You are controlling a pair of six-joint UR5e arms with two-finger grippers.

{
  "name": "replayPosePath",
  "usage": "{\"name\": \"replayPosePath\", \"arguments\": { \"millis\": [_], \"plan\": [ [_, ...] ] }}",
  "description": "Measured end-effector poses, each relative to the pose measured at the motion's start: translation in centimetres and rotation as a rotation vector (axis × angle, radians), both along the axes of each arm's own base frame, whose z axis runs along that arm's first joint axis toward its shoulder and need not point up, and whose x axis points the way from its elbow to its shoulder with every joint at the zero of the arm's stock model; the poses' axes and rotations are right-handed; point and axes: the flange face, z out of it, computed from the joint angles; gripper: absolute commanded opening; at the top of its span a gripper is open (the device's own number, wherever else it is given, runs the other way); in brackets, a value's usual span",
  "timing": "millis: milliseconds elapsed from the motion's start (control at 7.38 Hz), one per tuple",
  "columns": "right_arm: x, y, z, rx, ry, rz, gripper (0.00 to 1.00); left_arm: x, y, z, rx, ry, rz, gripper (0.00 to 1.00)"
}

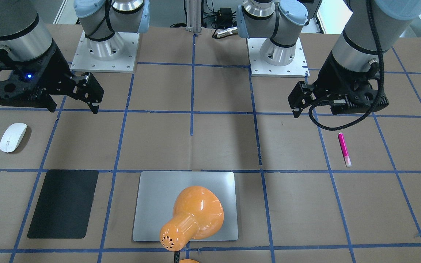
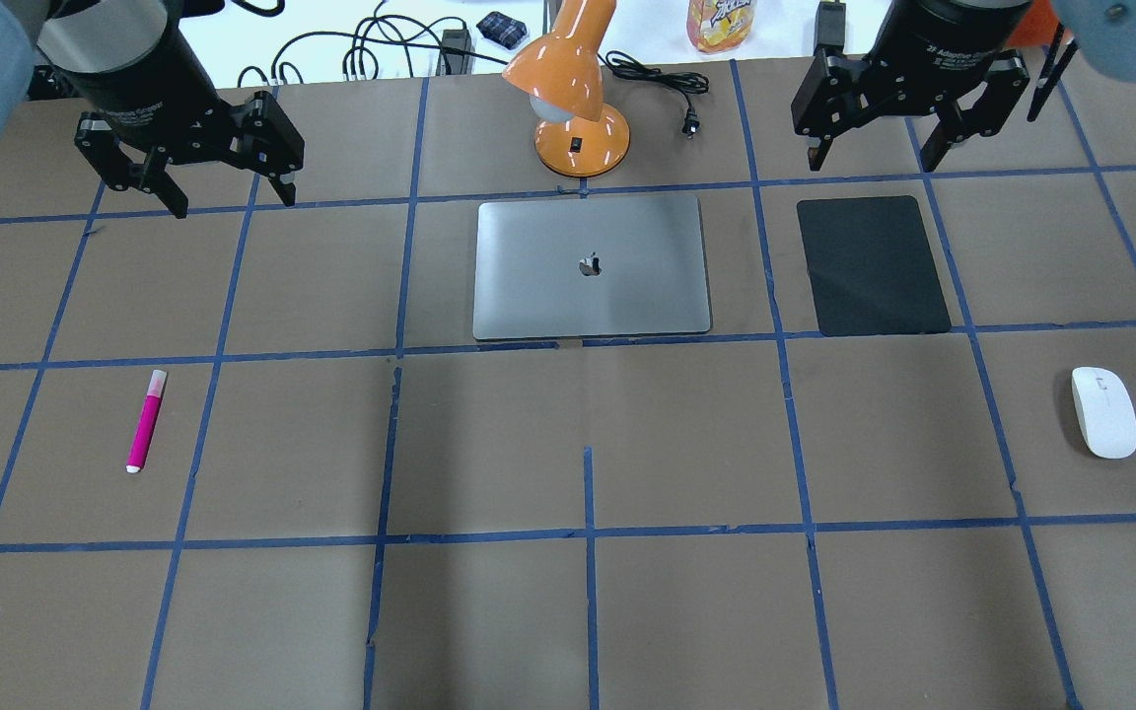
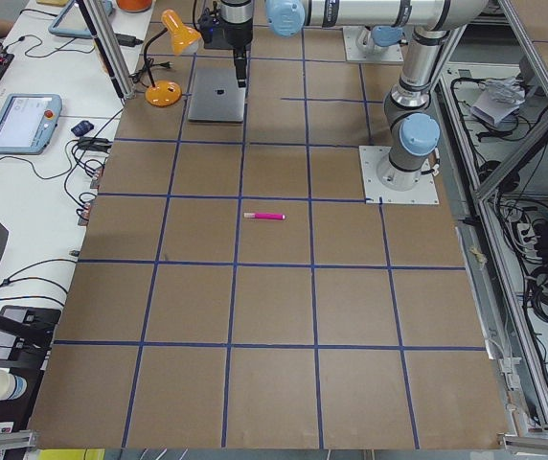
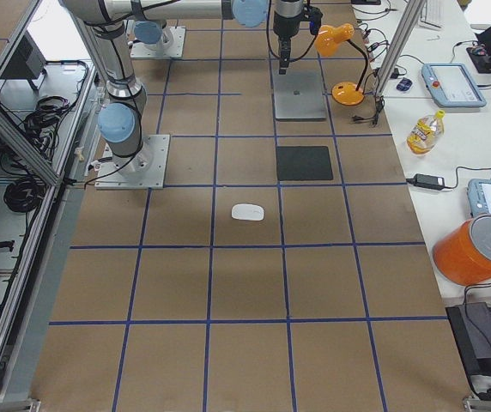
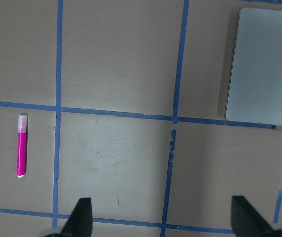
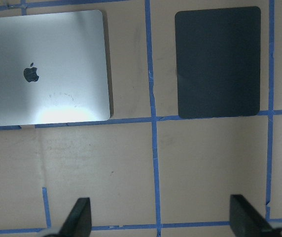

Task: Place pen and mouse around notebook

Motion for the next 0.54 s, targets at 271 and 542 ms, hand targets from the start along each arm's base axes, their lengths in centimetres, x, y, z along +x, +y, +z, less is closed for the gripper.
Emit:
{"name": "replayPosePath", "arguments": {
  "millis": [271,542],
  "plan": [
    [0.0,-0.1,-0.1,0.003,0.0,0.001,1.0,0.0,0.0,-0.1,0.001,0.0,0.0,1.0],
    [-1.1,-0.5,-0.1,0.003,0.004,-0.006,1.0,0.4,0.0,-0.4,0.011,0.001,-0.003,1.0]
  ]
}}
